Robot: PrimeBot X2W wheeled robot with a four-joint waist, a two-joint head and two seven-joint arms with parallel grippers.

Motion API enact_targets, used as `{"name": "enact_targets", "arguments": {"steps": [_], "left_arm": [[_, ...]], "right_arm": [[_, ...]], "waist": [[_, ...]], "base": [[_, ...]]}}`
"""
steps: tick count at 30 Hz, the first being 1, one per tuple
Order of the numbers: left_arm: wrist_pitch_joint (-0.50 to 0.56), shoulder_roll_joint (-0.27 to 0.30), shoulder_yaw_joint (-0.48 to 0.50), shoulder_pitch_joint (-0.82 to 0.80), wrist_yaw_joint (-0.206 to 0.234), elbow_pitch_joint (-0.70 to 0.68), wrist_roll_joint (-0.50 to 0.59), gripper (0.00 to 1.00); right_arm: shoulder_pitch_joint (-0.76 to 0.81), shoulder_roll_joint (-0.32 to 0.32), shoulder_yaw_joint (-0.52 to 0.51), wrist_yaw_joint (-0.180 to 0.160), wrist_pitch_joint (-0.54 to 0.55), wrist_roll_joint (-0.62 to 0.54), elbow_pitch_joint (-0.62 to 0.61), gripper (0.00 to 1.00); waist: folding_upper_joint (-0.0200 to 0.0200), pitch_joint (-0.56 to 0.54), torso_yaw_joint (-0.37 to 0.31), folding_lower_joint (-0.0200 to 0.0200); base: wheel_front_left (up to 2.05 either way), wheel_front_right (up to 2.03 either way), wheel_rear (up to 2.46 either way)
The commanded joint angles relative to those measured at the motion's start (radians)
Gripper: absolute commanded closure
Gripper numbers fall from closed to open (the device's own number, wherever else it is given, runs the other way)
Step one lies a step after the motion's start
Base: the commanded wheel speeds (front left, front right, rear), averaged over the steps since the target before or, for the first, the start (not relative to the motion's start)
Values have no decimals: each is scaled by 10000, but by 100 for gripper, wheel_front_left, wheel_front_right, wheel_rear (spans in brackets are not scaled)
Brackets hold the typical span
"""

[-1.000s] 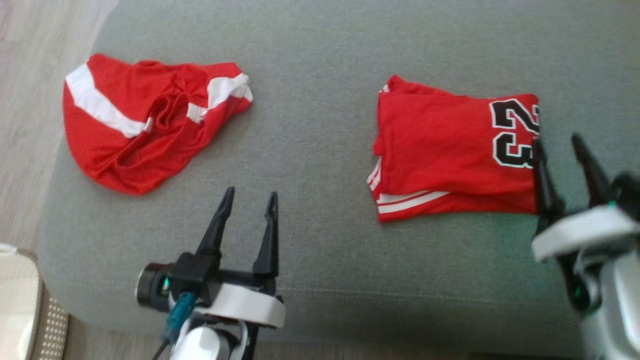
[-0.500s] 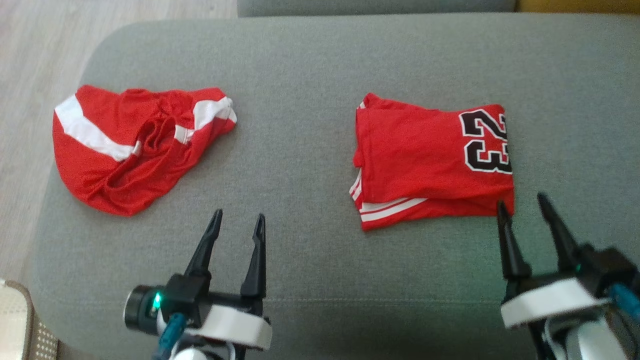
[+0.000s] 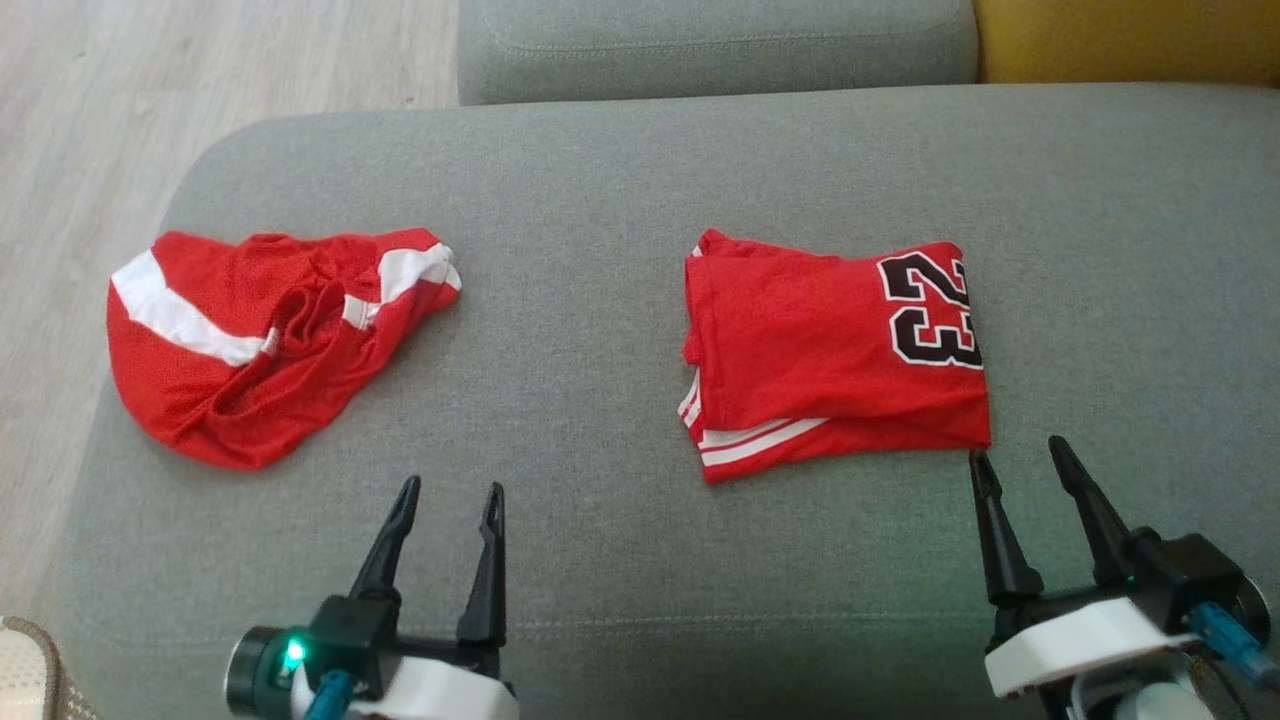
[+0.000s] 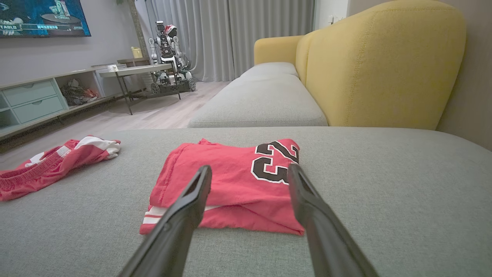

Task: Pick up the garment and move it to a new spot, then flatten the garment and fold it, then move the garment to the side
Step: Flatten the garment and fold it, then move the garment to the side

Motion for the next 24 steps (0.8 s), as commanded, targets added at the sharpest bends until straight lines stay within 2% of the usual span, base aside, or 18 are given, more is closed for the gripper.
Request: {"name": "enact_targets", "arguments": {"steps": [1,24], "left_arm": [[-120,-74,388,-262,22,-323,73,0],[-120,-74,426,-245,42,-277,206,0]], "right_arm": [[-122,-42,274,-2,-92,22,-270,0],[-87,-38,496,-2,-93,369,-108,0]], "waist": [[-1,-22,3,0],[-1,-165,170,0]], "base": [[0,0,0],[0,0,0]]}}
